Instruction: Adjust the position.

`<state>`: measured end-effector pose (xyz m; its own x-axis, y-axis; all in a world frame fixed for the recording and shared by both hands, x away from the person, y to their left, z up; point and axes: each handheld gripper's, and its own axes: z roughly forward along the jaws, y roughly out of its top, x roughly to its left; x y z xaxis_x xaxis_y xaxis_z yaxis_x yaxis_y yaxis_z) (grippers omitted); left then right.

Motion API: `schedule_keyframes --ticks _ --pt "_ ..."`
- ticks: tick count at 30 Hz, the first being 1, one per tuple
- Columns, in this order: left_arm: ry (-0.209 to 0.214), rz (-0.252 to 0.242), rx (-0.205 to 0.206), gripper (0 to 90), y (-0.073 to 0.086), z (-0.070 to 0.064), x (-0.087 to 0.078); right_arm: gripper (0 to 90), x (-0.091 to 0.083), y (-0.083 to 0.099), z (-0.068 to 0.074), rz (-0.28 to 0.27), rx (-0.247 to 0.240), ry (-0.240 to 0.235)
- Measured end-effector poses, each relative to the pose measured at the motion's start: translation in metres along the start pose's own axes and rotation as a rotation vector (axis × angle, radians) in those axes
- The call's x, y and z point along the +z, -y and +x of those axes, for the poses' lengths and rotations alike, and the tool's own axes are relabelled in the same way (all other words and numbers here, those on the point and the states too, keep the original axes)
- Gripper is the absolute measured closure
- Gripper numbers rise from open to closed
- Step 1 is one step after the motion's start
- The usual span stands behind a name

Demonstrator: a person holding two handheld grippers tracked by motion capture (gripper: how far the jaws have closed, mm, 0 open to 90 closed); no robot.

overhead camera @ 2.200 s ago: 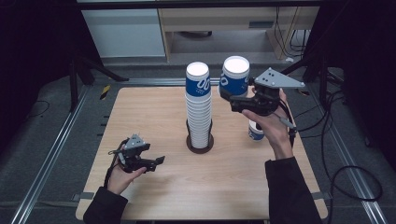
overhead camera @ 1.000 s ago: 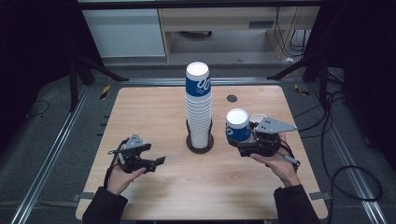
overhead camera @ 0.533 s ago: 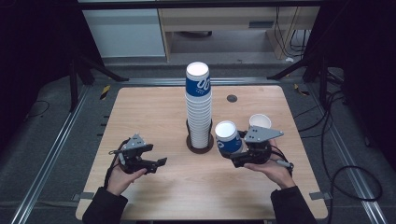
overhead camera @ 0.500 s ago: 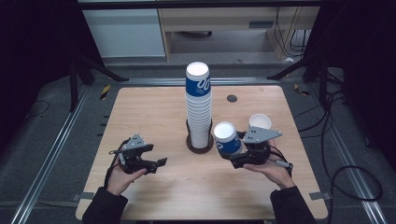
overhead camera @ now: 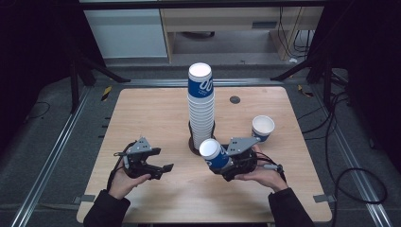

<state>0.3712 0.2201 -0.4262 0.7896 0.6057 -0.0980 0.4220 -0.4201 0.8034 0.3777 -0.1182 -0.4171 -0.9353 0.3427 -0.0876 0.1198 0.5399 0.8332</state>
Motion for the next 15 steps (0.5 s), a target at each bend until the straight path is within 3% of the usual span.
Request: schedule_keyframes --ticks 6,15 --pt "0.032 0.009 0.025 16.1 -0.002 -0.006 0.002 20.0 0.015 0.000 0.003 0.042 -0.021 -0.053" --pt "0.074 0.022 0.048 15.9 -0.006 -0.014 0.006 20.1 0.033 0.000 0.006 0.084 -0.043 -0.089"
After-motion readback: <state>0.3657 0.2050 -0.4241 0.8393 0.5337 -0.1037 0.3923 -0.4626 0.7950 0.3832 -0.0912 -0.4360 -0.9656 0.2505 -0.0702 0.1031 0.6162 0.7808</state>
